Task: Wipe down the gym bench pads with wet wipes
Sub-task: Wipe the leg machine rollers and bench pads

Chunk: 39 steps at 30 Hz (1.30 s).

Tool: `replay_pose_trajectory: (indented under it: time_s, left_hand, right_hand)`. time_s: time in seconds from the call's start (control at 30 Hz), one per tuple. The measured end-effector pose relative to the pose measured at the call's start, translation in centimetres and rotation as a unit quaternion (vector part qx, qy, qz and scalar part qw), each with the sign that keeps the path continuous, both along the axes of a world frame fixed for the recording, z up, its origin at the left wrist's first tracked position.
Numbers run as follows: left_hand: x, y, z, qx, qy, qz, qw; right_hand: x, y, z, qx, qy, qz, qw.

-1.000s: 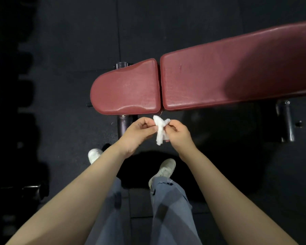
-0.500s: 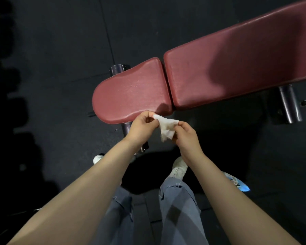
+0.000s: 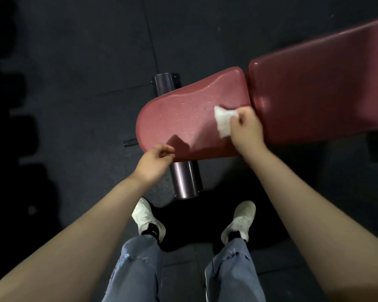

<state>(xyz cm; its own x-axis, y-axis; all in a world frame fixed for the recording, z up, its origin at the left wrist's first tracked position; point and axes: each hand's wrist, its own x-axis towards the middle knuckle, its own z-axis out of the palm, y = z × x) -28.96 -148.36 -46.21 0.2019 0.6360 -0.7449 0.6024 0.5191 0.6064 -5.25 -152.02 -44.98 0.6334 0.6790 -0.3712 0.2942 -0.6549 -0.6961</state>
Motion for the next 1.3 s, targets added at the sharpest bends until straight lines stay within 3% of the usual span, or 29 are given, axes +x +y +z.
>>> replay_pose_trajectory:
  time_s: [0.17, 0.3, 0.47, 0.6, 0.73, 0.87, 0.97, 1.03, 1.17, 1.23, 1.3]
  left_hand:
    - [-3.2, 2.6, -3.9, 0.039, 0.056, -0.033, 0.997]
    - [-4.7, 3.5, -5.6, 0.060, 0.079, -0.031, 0.995]
    - [-6.2, 3.4, -7.0, 0.058, 0.070, -0.008, 0.996]
    - [-6.7, 3.5, -7.0, 0.022, 0.059, 0.047, 0.997]
    - [-6.6, 2.9, -5.8, -0.019, 0.066, 0.033, 0.997]
    - [-6.3, 1.9, -6.0, -0.031, 0.059, 0.010, 0.998]
    - [-5.8, 1.4, -6.0, -0.035, 0.059, 0.036, 0.997]
    - [-5.5, 1.2, -6.2, -0.029, 0.052, 0.050, 0.997]
    - [-5.9, 0.8, -6.7, -0.020, 0.040, 0.065, 0.997]
    - [-6.2, 0.7, -6.9, -0.023, 0.034, 0.080, 0.996]
    - [-6.5, 0.9, -7.2, -0.032, 0.043, 0.086, 0.995]
  right_hand:
    - [3.7, 8.6, -1.4, 0.061, -0.191, -0.009, 0.980]
    - [3.4, 12.3, -4.3, -0.025, -0.319, 0.114, 0.941]
    - [-4.9, 14.5, -8.3, -0.113, -0.317, 0.272, 0.901]
    - [-15.5, 14.4, -10.1, -0.046, -0.264, 0.424, 0.865]
    - [-17.1, 13.5, -11.5, 0.017, -0.198, 0.648, 0.736]
    - [-7.6, 11.3, -9.2, 0.048, -0.205, 0.565, 0.798]
    - [1.3, 6.9, -6.6, 0.054, -0.288, 0.409, 0.864]
    - [4.7, 4.5, -5.6, 0.041, -0.340, 0.307, 0.888]
    - [-1.3, 6.2, -7.0, 0.011, -0.352, 0.161, 0.922]
    - [-8.2, 8.6, -8.3, -0.024, -0.321, 0.244, 0.915]
    - [-15.2, 10.4, -9.9, -0.076, -0.268, 0.405, 0.871]
